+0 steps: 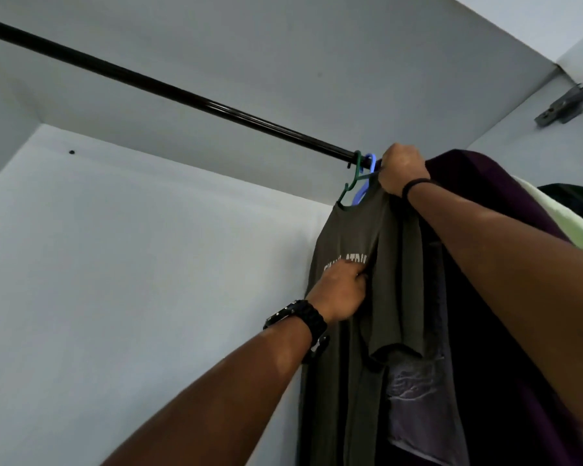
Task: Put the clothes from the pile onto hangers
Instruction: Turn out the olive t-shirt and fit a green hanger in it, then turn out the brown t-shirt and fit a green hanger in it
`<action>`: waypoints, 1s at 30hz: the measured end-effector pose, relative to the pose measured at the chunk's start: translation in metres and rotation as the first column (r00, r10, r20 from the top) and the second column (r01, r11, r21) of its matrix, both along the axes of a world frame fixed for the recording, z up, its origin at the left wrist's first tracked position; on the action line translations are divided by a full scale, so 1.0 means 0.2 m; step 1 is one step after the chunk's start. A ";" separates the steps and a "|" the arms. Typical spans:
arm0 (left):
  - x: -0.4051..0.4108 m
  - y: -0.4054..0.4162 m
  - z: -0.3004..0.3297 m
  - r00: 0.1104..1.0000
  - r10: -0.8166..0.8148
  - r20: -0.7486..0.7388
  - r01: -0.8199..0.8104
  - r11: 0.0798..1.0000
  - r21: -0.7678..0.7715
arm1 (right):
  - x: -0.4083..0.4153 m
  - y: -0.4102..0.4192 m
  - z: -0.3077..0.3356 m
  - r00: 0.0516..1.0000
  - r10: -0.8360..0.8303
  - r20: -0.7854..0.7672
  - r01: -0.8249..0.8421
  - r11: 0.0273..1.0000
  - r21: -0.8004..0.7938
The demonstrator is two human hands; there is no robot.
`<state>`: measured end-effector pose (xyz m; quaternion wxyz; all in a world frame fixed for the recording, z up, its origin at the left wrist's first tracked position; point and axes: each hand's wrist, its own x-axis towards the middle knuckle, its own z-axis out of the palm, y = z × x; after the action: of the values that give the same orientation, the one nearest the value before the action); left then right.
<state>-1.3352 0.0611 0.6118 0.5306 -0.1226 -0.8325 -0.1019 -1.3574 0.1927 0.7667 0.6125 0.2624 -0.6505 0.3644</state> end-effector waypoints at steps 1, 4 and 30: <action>0.01 0.02 -0.01 0.999 -0.032 0.001 0.032 0.999 0.012 | 0.00 0.02 -0.02 1.000 0.021 0.004 -0.021 1.000 -0.005; 0.06 0.09 -0.05 0.993 -0.111 0.032 0.107 0.989 0.099 | -0.03 0.09 -0.16 0.975 0.207 0.086 -0.205 0.978 -0.031; 1.32 1.47 -1.61 0.993 0.106 -0.053 -0.015 0.552 0.834 | 0.85 1.04 -2.36 -0.402 0.774 0.490 -0.823 -0.070 -0.564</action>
<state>-1.0703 0.3547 0.2904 0.5684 0.1661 -0.6627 -0.4583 -1.1874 0.4013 0.2950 -0.2052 0.4884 -0.4244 0.7343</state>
